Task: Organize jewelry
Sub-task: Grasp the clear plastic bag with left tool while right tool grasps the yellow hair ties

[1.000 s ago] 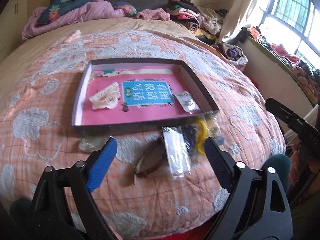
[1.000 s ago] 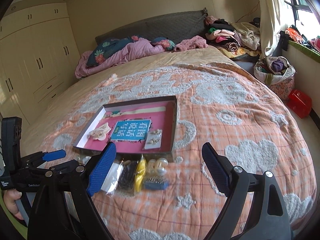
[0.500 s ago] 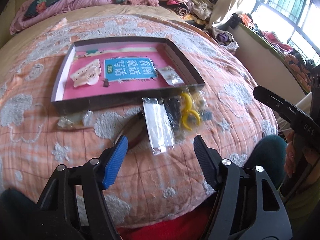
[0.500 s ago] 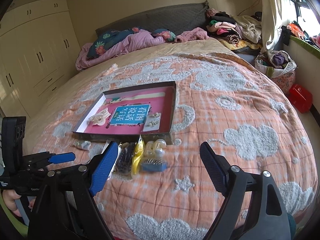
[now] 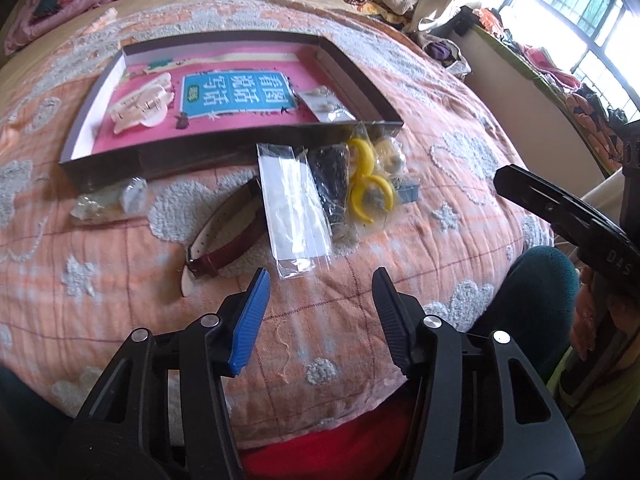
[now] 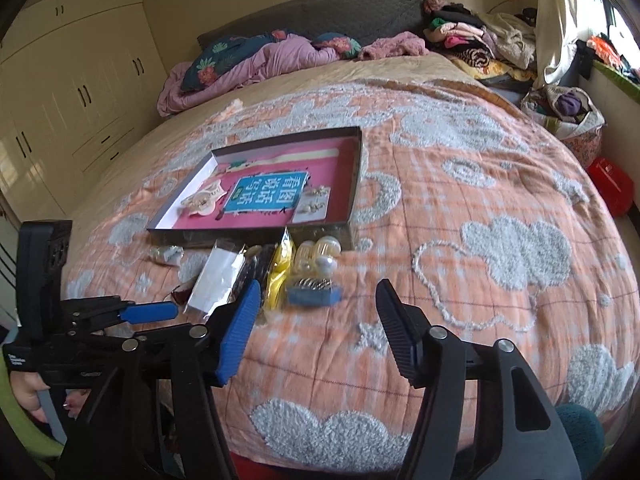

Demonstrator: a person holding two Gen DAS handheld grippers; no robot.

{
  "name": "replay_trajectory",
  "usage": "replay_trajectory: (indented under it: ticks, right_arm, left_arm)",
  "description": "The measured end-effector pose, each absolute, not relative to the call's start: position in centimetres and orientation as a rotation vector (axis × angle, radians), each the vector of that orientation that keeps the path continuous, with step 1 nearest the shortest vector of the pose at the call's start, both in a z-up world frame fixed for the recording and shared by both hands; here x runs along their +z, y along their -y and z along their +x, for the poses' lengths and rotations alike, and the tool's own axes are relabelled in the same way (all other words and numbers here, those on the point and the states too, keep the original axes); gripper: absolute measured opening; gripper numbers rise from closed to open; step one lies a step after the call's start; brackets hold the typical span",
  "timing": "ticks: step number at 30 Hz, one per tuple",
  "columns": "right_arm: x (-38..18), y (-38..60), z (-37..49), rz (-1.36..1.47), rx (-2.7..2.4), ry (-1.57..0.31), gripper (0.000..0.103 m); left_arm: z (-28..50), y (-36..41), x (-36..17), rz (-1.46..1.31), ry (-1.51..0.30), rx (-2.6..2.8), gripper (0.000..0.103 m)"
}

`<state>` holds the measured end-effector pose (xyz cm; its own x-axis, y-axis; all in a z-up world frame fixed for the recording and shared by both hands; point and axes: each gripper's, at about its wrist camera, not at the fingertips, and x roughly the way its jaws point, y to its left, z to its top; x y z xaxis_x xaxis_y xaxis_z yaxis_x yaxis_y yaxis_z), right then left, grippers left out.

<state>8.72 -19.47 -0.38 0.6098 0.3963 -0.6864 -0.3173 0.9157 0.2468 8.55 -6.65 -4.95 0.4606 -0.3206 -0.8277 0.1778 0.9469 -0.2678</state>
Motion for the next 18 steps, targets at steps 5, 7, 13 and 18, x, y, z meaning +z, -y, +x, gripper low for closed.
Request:
replay_trajectory:
  ticks: [5,7,13,18]
  right_arm:
    - [-1.1,19.1,8.9,0.099,0.424,-0.841,0.057]
    - [-1.3,19.0,8.9,0.102,0.431,-0.852,0.056]
    - [-2.2,18.6,9.5,0.126,0.463,-0.889,0.051]
    - [-3.1,17.7,10.3,0.133,0.494,-0.916,0.044]
  left_arm:
    - [9.6,6.8,-6.0,-0.144,-1.062,-0.289,0.045]
    - [10.2,6.8,-6.2,-0.14,-1.057,-0.28,0.045]
    - [11.4,6.9,-6.6,-0.125,-1.05,-0.261,0.045]
    - [12.0,6.8,-7.3,-0.116,-1.053,-0.252,0.028]
